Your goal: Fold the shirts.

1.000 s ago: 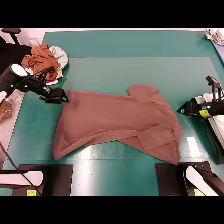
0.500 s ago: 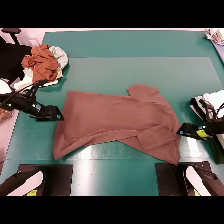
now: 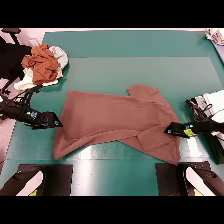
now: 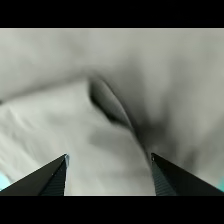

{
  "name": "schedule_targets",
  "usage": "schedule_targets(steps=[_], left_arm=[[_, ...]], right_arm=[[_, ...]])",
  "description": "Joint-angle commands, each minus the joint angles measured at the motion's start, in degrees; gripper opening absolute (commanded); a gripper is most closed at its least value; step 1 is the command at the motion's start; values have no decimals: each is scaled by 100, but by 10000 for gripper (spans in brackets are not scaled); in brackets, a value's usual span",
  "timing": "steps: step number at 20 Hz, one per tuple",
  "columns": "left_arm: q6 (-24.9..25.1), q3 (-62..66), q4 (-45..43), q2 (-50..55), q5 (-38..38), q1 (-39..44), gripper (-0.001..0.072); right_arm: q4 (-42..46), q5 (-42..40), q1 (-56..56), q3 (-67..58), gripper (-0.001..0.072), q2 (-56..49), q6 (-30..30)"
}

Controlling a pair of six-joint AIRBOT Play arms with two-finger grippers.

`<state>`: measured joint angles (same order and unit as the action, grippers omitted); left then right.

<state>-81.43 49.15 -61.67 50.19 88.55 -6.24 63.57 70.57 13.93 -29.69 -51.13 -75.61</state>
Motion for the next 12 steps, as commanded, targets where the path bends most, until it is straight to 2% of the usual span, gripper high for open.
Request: schedule_targets(steps=[1,7,10,12], left_arm=[[-122,-149,-48,-157,61,-4,586],[-280,-149,-48,-157,17,-4,586],[-428,-149,-52,-157,542,-4,613],[-643,-149,-90,-157,780,-4,613]], right_arm=[[-170,-343,-420,-376,589,-719,474],[-262,-284,-1102,-1134,584,-1550,361],[-254,-317,-1519,-1108,571,-1569,275],[-249,-389,-1633,-999,434,-1569,275]])
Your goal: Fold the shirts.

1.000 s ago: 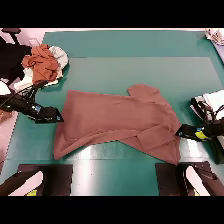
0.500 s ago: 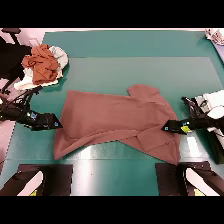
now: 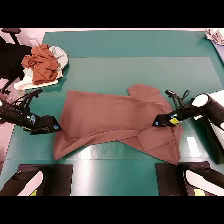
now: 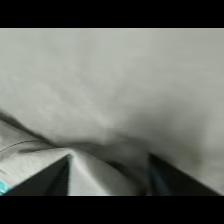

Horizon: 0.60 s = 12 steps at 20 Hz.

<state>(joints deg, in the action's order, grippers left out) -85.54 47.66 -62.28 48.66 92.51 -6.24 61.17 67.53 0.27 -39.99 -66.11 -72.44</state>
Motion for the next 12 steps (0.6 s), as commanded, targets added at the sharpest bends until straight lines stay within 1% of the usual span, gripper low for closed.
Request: schedule_targets(steps=[1,2,3,4,5,6,9,12], left_arm=[[-308,0,-26,-4,529,-4,614],[-341,0,-37,-4,704,-4,615],[-470,-2,-85,-4,826,-4,615],[-579,-13,-103,-4,918,-4,616],[-647,-17,-90,-4,994,-2,663],[-750,-17,-133,-4,1045,28,713],[-857,-76,-636,50,1040,173,713],[-850,-452,-636,343,999,175,713]], right_arm=[[-15,-101,-269,74,312,-72,-44],[-13,-94,-256,107,220,-68,-44],[-13,-94,-216,129,144,-28,-42],[-13,-98,-179,127,50,50,-42],[-11,-118,-138,127,22,168,-42],[-11,-140,-52,127,22,321,-42],[-9,-332,396,127,20,846,-42],[-20,-605,1003,125,18,1204,-42]])
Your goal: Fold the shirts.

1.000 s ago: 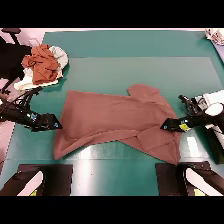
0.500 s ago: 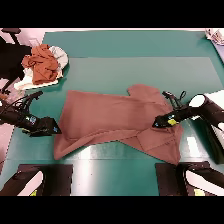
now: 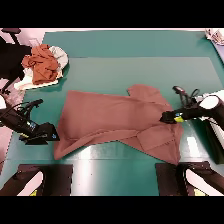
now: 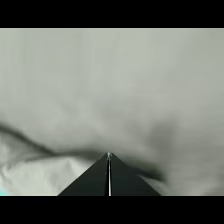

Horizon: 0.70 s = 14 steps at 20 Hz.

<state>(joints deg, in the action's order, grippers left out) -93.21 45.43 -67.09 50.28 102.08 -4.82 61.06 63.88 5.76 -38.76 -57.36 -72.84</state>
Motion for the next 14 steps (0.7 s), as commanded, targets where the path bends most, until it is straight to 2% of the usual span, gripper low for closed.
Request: schedule_targets(steps=[1,5,12,13,14], left_arm=[[-70,-376,-168,282,11,31,713],[68,-584,-295,376,-85,31,713],[70,-586,-474,376,-256,31,712],[68,-586,-472,376,-247,33,712],[68,-586,-474,376,-227,31,712]], right_arm=[[-9,-199,603,2,18,361,-2],[-22,-4,717,-9,19,354,-2],[9,-177,111,-11,20,291,-7],[13,-87,111,-11,30,197,-7],[92,66,114,-9,137,55,-4]])
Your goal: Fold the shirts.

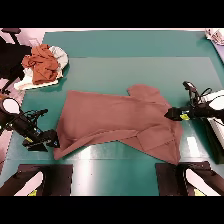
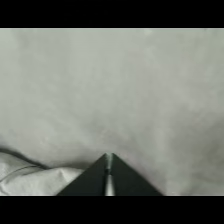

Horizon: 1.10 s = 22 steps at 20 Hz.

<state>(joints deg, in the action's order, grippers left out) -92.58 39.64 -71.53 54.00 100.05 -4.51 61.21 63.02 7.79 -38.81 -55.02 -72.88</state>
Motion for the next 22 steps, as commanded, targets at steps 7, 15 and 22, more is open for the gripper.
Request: schedule_targets(steps=[7,15,22], left_arm=[[4,0,-46,503,-131,0,712],[4,42,142,632,-483,0,712],[98,-7,201,649,-643,0,623]], right_arm=[[435,765,205,-7,445,-1300,256],[-472,940,181,-7,443,-750,234],[-461,699,-691,-7,302,-684,-61]])
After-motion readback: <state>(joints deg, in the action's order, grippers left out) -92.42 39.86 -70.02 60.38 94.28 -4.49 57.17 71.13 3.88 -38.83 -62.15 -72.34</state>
